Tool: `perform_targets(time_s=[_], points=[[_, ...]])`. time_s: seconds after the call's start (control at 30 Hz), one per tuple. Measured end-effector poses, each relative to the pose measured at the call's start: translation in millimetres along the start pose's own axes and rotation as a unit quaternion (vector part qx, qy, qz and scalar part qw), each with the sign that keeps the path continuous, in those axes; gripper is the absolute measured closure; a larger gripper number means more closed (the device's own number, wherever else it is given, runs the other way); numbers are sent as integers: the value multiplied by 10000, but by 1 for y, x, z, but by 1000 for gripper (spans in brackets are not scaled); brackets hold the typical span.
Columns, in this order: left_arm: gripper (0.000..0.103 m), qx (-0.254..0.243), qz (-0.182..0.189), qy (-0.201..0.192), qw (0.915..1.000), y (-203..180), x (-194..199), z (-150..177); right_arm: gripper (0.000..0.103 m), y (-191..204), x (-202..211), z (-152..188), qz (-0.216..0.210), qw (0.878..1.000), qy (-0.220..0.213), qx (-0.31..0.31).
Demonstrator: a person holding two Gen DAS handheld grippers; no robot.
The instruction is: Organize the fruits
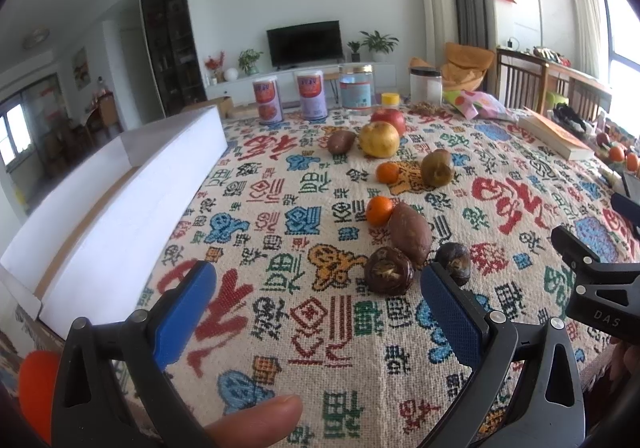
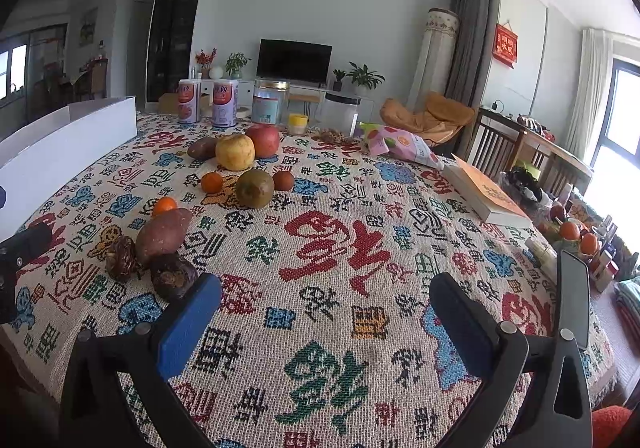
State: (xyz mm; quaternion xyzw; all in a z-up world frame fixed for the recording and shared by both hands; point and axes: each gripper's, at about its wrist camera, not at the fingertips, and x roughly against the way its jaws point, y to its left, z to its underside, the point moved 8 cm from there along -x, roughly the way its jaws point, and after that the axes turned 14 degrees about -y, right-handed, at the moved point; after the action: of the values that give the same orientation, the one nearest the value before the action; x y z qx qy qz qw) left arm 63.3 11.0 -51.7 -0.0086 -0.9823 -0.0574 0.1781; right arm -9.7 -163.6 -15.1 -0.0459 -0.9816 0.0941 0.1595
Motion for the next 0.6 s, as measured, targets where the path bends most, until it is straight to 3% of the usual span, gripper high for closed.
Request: perform_targets(time_s=[0.6], points=[[1,0,-9,40,10000,4,-3,3,0,5,-4,3,-49,10000,20,-13]])
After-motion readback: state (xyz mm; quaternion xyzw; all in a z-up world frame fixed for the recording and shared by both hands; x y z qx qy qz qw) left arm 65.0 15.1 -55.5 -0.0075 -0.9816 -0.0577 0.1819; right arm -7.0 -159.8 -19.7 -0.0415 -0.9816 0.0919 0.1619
